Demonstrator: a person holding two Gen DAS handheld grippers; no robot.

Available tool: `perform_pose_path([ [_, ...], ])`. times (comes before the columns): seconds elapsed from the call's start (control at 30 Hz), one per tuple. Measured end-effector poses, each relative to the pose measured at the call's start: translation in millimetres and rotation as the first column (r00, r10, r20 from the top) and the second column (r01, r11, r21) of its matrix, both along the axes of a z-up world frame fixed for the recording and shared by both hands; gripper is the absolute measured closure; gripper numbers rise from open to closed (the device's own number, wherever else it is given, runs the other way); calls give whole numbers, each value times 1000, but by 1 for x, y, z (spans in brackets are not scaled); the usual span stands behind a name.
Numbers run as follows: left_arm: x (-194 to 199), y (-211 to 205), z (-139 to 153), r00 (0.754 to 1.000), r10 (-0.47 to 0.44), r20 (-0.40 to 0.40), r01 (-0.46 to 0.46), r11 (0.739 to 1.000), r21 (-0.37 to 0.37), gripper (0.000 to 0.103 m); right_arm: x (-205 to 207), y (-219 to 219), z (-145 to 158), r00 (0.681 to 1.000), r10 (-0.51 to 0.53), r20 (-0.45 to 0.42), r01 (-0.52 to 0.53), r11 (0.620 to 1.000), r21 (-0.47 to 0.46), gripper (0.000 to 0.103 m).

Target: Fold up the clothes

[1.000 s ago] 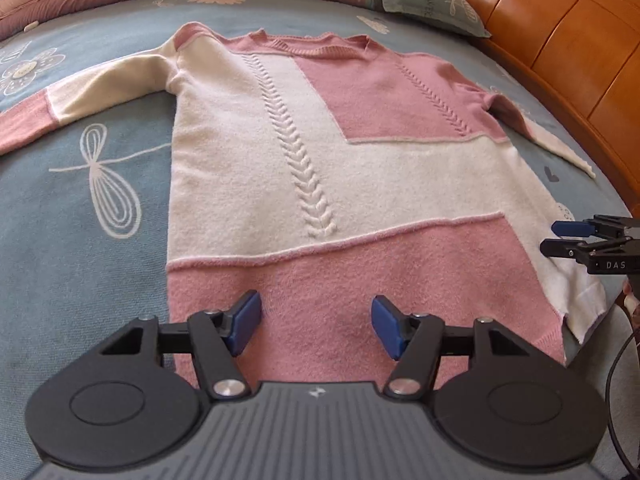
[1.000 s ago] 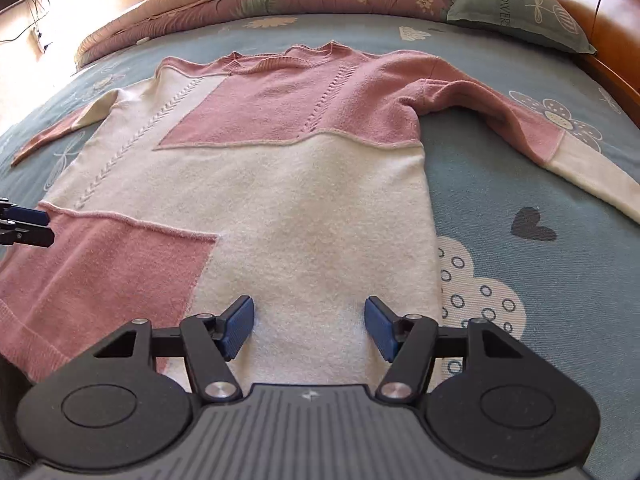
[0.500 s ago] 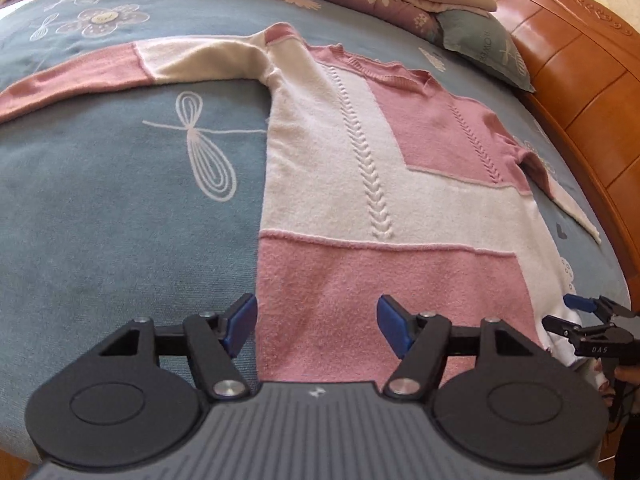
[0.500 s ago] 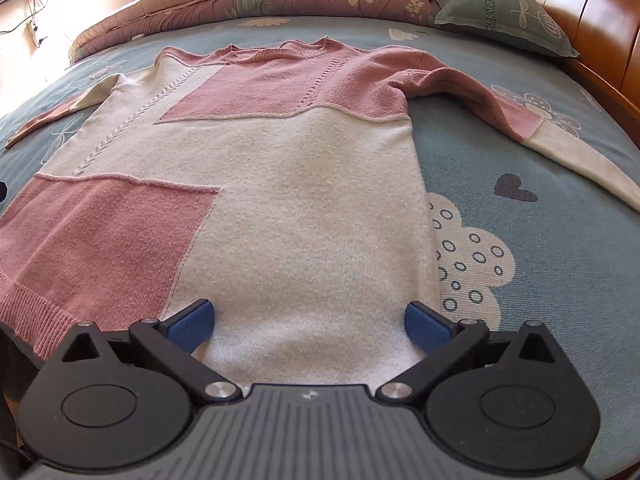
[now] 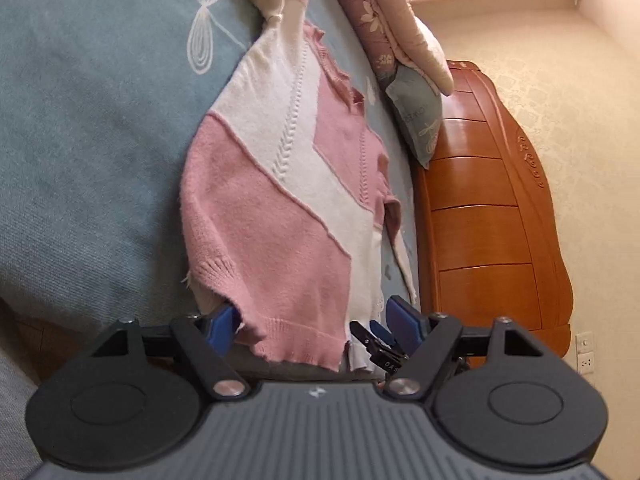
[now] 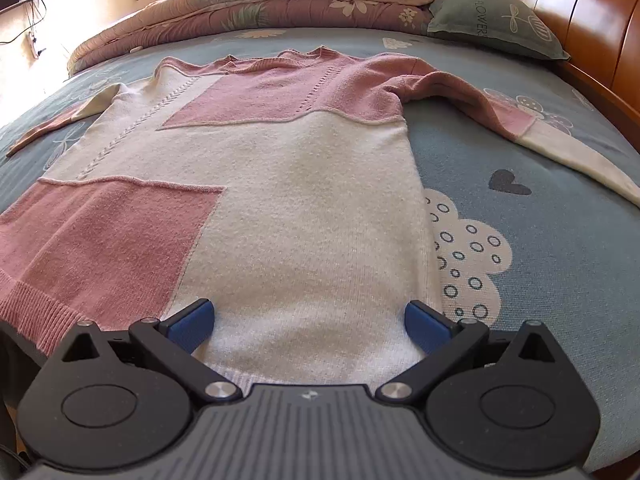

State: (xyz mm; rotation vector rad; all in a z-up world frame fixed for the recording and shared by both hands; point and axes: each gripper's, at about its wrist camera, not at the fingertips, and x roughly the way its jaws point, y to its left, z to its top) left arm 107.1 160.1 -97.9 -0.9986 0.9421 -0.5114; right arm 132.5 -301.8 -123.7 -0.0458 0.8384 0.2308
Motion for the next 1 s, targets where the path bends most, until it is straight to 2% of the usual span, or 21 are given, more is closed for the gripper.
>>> perform_pose_path([
  [0.07, -2, -1, 26, 998, 4, 68, -11, 996, 92, 25, -1, 1, 0, 1000, -5, 4, 5, 1000, -2, 0],
  [0.1, -2, -5, 40, 995, -3, 97, -17, 979, 205, 24, -2, 2, -1, 1000, -9, 6, 9, 1000, -3, 0],
  [0.17, 0, -18, 60, 989, -39, 146, -23, 916, 400, 23, -3, 4, -1, 1000, -24, 15, 24, 1000, -8, 0],
  [0.23, 5, -37, 62, 982, -97, 164, -3, 853, 522, 23, -3, 6, -2, 999, -40, 19, 40, 999, -15, 0],
  [0.33, 20, -61, 44, 975, -155, 157, 40, 823, 566, 23, -2, 10, 0, 998, -60, 12, 60, 998, -30, 0],
  [0.37, 25, -66, 38, 980, -145, 139, 38, 813, 581, 23, -2, 11, 0, 998, -60, 8, 60, 998, -34, 0],
  [0.4, 27, -70, 31, 985, -127, 114, 38, 815, 579, 24, -3, 10, 0, 998, -59, 4, 59, 998, -33, 0],
  [0.5, 20, -72, 19, 986, -153, 70, 103, 878, 468, 24, -5, 8, 1, 999, -53, -1, 53, 998, -27, 0],
  [0.53, 14, -76, 17, 982, -177, 57, 134, 886, 445, 23, -7, 8, 0, 999, -50, 3, 50, 998, -26, 0],
  [0.6, 0, -85, 18, 972, -227, 53, 177, 867, 466, 23, -9, 8, 1, 999, -51, 7, 51, 998, -26, 0],
  [0.63, -7, -88, 20, 965, -254, 60, 193, 849, 491, 23, -10, 9, 3, 999, -55, 2, 55, 998, -28, 0],
  [0.7, -24, -91, 24, 957, -278, 81, 183, 797, 576, 23, -18, 20, 15, 1000, -9, 21, 9, 1000, -16, 0],
  [0.77, -28, -86, 28, 964, -253, 77, 142, 742, 655, 23, -26, 31, 28, 998, 41, 44, -41, 999, -5, 0],
  [0.8, -27, -82, 30, 969, -237, 72, 124, 714, 689, 23, -31, 43, 36, 992, 103, 72, -102, 995, -16, 0],
  [0.83, -27, -79, 31, 973, -222, 68, 106, 688, 718, 23, -37, 59, 43, 978, 180, 101, -177, 983, -39, 0],
  [0.9, -24, -72, 36, 979, -190, 77, 67, 650, 757, 23, -48, 100, 54, 926, 349, 145, -336, 936, -107, 0],
  [0.97, -21, -65, 42, 979, -177, 100, 31, 615, 788, 23, -60, 145, 55, 840, 513, 177, -478, 854, -205, 0],
  [1.0, -23, -64, 45, 976, -184, 115, 18, 598, 801, 22, -63, 165, 51, 808, 561, 180, -512, 820, -257, 0],
])
